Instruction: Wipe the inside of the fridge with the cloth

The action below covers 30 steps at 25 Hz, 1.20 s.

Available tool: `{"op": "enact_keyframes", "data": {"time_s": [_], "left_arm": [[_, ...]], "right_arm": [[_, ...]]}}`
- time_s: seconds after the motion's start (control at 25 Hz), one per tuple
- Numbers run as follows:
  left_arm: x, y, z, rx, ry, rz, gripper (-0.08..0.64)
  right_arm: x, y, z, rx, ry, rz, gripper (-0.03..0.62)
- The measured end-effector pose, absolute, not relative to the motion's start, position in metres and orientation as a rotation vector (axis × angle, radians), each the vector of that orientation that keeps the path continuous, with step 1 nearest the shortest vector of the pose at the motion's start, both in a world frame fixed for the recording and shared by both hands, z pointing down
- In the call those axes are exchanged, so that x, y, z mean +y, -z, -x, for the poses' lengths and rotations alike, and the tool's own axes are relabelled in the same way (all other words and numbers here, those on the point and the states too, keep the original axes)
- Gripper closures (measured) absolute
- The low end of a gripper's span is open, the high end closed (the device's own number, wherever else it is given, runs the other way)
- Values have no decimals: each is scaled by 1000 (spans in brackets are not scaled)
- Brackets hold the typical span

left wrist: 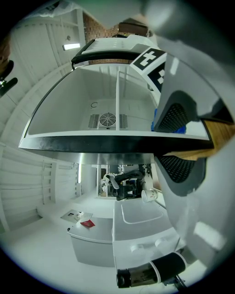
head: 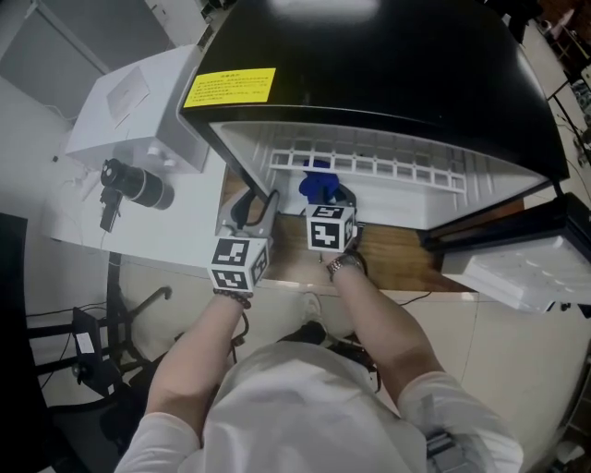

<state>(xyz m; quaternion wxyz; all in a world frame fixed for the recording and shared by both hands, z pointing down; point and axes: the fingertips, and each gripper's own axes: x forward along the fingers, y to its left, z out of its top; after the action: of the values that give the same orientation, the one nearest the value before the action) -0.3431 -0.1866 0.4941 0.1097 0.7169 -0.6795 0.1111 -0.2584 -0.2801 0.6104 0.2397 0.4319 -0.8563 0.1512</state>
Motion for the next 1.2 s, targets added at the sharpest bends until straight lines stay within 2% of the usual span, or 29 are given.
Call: {"op": "enact_keyframes", "data": {"time_s": [1.2], "left_arm": [[-187,-495,344,-2025,-328,-2069,410]], "right_arm": [[-335,-611,72,-2108,-419,-1546,549]]}}
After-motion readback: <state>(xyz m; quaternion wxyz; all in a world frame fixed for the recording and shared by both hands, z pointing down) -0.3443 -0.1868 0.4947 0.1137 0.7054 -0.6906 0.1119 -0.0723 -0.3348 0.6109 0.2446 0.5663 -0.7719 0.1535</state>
